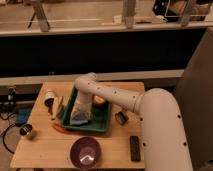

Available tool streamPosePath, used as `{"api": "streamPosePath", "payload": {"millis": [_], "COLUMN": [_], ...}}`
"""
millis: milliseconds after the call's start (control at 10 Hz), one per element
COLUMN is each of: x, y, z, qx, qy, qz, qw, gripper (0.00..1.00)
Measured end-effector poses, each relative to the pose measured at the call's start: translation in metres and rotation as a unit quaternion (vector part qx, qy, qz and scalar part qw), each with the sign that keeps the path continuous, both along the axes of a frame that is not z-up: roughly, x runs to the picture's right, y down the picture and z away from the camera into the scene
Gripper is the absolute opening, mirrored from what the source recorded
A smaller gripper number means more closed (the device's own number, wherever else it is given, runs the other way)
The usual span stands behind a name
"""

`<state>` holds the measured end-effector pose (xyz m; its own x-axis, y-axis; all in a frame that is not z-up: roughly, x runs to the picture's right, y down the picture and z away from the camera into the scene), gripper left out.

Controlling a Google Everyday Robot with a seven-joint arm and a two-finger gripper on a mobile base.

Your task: Wipe tray with sponge

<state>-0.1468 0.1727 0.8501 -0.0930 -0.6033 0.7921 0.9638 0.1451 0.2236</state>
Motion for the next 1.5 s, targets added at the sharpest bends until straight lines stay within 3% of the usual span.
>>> {"api": "streamPosePath", "payload": {"millis": [200,400,600,900,1200,1500], "x": [0.014,0.04,0.076,0.1,0.091,0.055], "y": [0.014,0.018,0.009,-0.005,-0.033,-0.044], "z": [-0.023,-0.027,-0.015,0.005,0.027,0.026], "qx": [-0.002,0.0,0.008,0.015,0.033,0.047], "qy": [0.01,0.036,0.074,0.106,0.104,0.074], "qz": [-0.001,0.006,0.021,0.041,0.05,0.054], "qw": [1.0,0.9993,0.997,0.9934,0.9928,0.9947], "gripper": [0.01,0.01,0.01,0.01,0.01,0.01]}}
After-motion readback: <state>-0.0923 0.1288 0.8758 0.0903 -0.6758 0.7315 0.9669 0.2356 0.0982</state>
